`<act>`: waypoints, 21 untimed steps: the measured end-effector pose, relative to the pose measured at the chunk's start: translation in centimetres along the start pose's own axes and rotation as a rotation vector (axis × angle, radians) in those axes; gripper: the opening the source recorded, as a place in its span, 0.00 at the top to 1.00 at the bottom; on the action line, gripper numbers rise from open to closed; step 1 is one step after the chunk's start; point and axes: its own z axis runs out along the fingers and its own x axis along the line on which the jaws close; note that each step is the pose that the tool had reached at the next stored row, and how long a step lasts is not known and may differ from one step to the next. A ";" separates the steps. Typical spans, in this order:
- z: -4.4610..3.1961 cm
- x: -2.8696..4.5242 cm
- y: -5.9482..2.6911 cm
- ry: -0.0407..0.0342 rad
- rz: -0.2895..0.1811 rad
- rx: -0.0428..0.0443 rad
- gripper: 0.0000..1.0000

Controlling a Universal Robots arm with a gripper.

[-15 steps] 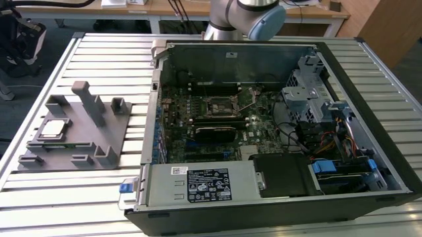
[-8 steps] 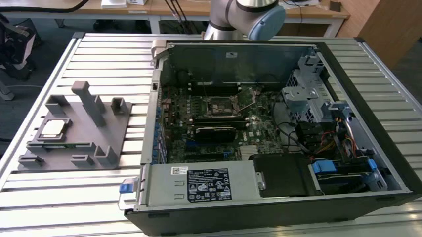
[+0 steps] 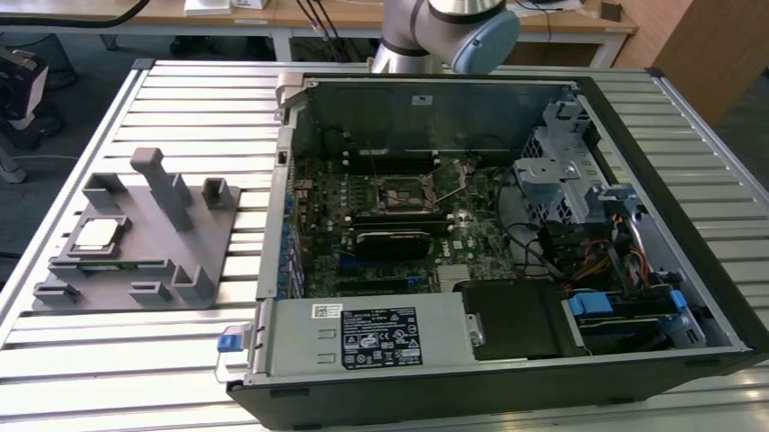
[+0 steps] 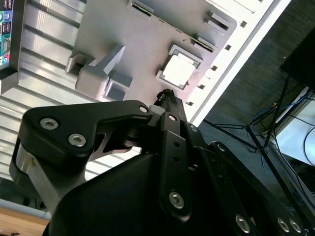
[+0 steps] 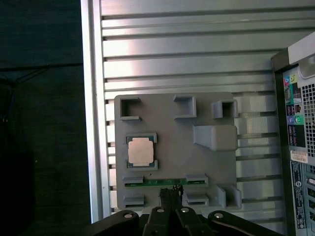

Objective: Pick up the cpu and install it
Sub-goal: 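Reach for the cpu, then pick up the cpu and move it towards the insertion slot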

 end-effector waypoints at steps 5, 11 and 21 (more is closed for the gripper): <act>0.08 0.38 -0.03 0.0010 0.000 0.0002 0.89; 0.36 0.66 -0.07 0.0050 0.000 0.0005 0.89; 1.20 0.85 -0.15 0.0141 0.000 0.0067 0.89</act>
